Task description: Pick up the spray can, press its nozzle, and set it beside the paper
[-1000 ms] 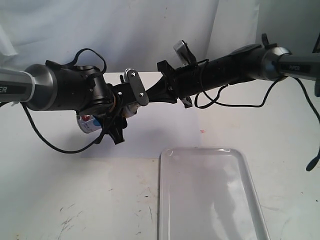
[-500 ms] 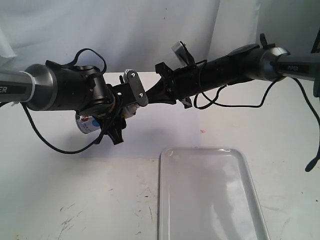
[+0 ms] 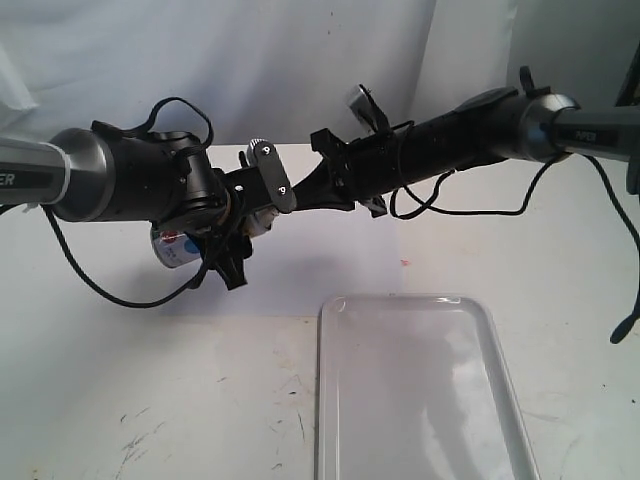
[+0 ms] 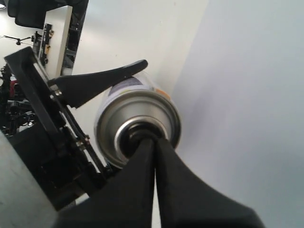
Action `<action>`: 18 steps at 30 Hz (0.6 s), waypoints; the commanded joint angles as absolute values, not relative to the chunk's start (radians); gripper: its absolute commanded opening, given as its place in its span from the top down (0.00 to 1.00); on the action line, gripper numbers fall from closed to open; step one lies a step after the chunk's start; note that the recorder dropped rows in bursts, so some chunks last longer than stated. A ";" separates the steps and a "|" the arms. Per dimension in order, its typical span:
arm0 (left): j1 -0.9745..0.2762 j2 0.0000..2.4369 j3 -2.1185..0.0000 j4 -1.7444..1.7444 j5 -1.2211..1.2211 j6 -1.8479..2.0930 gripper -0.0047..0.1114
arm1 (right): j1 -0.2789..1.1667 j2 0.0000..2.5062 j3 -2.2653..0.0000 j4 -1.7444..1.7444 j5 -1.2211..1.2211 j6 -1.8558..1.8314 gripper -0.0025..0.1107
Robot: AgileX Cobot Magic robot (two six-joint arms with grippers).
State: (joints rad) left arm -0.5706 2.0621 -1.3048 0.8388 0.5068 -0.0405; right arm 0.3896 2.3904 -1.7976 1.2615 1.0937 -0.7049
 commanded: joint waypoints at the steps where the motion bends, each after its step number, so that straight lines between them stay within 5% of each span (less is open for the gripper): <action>1: -0.574 2.049 -1.317 0.843 0.479 -0.051 0.96 | 0.395 2.387 -1.803 1.211 1.074 -0.720 0.98; 9: -0.515 2.047 -1.317 0.728 0.482 -0.053 0.96 | 0.339 2.296 -1.696 1.199 0.937 -0.715 0.98; 18: -0.394 1.909 -1.317 0.459 0.294 -0.046 0.96 | 0.327 1.769 -1.152 1.350 0.154 -1.150 0.98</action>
